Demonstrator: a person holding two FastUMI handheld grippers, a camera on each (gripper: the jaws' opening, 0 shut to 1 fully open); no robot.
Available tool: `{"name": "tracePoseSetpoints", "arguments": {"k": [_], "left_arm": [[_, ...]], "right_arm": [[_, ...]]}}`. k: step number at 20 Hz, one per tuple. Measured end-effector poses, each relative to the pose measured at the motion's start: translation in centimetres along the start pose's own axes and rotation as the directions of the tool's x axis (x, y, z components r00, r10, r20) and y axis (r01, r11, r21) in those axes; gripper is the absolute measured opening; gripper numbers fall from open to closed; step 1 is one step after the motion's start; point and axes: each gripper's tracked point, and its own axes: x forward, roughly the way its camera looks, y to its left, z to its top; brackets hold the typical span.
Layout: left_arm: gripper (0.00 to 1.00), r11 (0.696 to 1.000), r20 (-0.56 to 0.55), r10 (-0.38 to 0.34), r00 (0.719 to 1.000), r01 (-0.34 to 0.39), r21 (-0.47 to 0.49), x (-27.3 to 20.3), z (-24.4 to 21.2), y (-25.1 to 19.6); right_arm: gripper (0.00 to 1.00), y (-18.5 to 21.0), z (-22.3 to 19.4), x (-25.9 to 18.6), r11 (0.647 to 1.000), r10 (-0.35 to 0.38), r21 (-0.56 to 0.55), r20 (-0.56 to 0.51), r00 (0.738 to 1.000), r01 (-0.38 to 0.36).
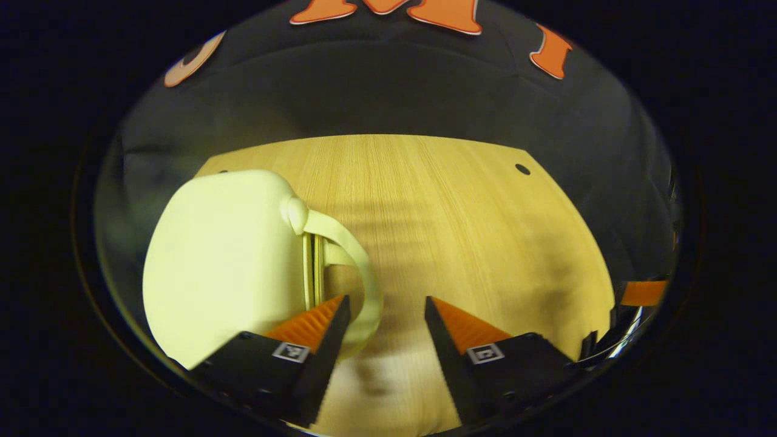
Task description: First open the suitcase, pack the skin care products into it, and then close the suitcase.
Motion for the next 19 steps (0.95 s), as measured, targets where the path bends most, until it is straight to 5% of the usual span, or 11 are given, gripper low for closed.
{"name": "tracePoseSetpoints", "arguments": {"k": [1, 2, 7, 10, 14, 17, 19], "left_arm": [[0.89, 1.0, 0.011, -0.004, 1.0, 0.005, -0.021, -0.8, 0.3, -0.1], [0.96, 0.999, 0.029, -0.003, 1.0, 0.004, -0.033, -1.8, 1.1, 0.0], [0.99, 0.999, 0.272, 0.003, 0.962, 0.007, -0.035, -10.1, 8.4, -0.7], [0.98, 1.0, 0.473, 0.025, 0.881, -0.019, -0.017, -16.9, 12.9, -0.8], [0.98, 0.992, 0.669, 0.074, 0.74, -0.122, 0.025, -24.7, 16.3, -0.1], [0.98, 0.989, 0.728, 0.082, 0.68, -0.143, 0.022, -27.2, 16.7, 0.5], [0.98, 0.992, 0.743, 0.071, 0.665, -0.127, 0.018, -28.7, 16.7, 1.0]], "right_arm": [[0.96, 0.1, 0.6, -0.3, 1.0, -0.011, -0.011, 0.02, 1.0, 0.011], [0.96, 0.2, 1.5, -0.8, 1.0, -0.017, -0.02, 0.046, 0.999, 0.018], [0.96, 1.3, 7.8, -4.7, 0.987, -0.05, -0.133, 0.293, 0.955, 0.092], [0.96, 3.1, 11.2, -7.9, 0.97, -0.044, -0.189, 0.479, 0.877, 0.152], [0.95, 7.1, 13.6, -12.7, 0.968, 0.037, -0.212, 0.66, 0.751, 0.138], [1.0, 7.8, 13.3, -15.1, 0.951, 0.059, -0.249, 0.73, 0.681, 0.185], [1.0, 9.0, 12.8, -15.9, 0.938, 0.077, -0.275, 0.757, 0.648, 0.21]]}}
